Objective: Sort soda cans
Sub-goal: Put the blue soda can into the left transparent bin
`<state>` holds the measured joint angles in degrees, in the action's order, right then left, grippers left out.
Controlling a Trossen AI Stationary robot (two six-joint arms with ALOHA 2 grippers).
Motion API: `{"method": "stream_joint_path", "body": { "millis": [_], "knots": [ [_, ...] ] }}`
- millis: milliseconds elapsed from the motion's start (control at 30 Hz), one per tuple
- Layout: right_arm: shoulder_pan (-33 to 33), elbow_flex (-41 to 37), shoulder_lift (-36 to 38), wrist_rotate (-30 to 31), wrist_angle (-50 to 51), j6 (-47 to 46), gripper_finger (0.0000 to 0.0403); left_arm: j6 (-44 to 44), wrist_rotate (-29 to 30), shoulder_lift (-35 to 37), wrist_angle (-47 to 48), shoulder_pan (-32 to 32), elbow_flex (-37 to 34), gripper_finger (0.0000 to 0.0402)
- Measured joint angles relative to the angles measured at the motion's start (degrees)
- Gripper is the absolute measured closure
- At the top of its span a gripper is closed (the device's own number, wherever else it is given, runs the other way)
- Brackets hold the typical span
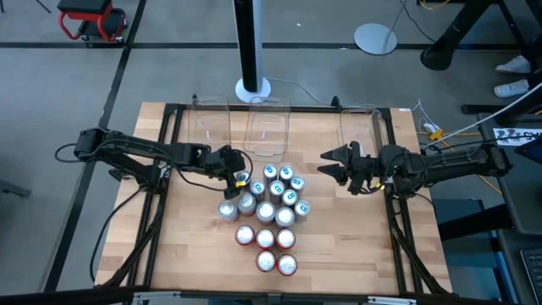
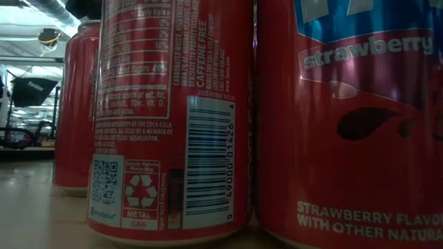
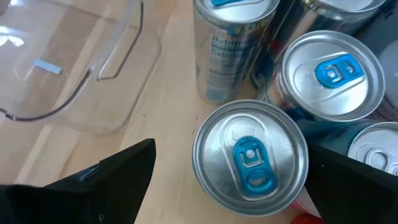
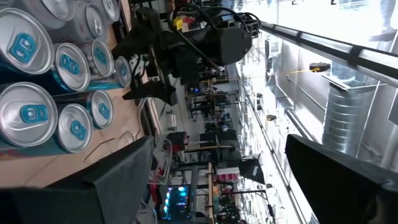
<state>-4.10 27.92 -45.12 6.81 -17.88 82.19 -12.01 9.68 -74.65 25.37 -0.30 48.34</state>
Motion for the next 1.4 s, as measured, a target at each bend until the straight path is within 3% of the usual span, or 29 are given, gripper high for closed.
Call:
{"method": "stream_joint_path", "body": {
  "millis": [500,800,1000,1133,1400],
  "knots": [
    [0.0,0.0,-3.1,0.0,0.1,-0.9,0.0036,0.4,0.0,-1.7,-2.1,0.4,-0.1,0.0031],
    [0.0,-0.1,-10.7,-8.0,-8.0,-0.9,0.0036,0.6,-0.1,-7.0,-3.6,0.4,-0.1,0.0031],
    [0.0,0.3,-18.8,-1.5,-18.4,-0.7,0.0036,0.8,-0.1,-7.4,-4.2,0.6,-0.1,0.0031],
    [0.0,1.7,-20.1,2.0,-18.2,-1.1,0.0036,0.7,-0.1,-7.4,-4.0,1.0,-0.1,0.0031],
    [0.0,1.7,-20.4,2.8,-16.8,-1.2,0.0036,-0.7,-0.1,-7.4,-3.6,1.5,-0.1,0.0043]
  ]
}}
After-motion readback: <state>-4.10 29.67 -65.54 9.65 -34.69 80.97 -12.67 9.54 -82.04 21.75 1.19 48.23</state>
